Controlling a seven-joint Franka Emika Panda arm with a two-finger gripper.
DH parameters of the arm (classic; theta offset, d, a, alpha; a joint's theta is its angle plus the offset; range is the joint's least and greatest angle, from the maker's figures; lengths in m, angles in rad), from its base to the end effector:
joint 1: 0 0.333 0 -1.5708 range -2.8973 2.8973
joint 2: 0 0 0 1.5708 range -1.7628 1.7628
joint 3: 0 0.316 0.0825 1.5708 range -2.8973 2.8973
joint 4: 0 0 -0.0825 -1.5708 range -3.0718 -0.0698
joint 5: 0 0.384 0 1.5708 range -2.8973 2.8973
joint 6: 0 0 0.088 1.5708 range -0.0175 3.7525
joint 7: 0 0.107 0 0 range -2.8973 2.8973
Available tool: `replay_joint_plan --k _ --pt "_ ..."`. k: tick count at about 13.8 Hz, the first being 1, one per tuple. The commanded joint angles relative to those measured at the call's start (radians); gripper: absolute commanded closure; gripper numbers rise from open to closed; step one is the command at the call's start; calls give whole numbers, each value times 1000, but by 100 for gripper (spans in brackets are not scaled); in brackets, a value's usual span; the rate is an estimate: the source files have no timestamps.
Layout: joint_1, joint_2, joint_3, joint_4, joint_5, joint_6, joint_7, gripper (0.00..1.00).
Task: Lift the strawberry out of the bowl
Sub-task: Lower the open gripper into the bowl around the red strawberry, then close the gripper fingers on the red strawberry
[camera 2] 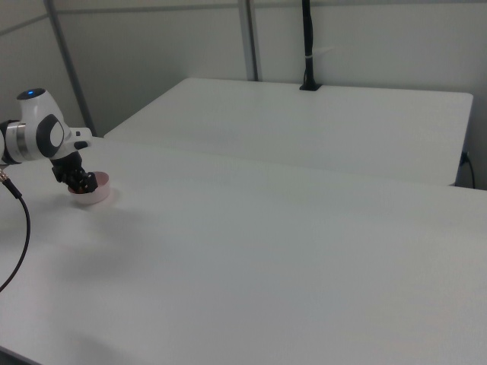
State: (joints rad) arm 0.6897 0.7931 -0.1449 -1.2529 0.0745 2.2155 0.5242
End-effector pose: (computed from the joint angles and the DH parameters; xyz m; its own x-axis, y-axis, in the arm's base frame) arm 0.6386 0.4252 0.3070 0.9849 0.0276 0.1707 0.0378 -0.9977 -0.0565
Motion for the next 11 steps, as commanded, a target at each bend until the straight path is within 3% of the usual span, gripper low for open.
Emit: replay_joint_plan --k 1,5,11 --pt "10 9 -12 -3 -15 18 -38 61" --pt "10 9 -12 -10 -15 18 -61 70" --pt "2 -24 -19 -5 -9 15 -58 72"
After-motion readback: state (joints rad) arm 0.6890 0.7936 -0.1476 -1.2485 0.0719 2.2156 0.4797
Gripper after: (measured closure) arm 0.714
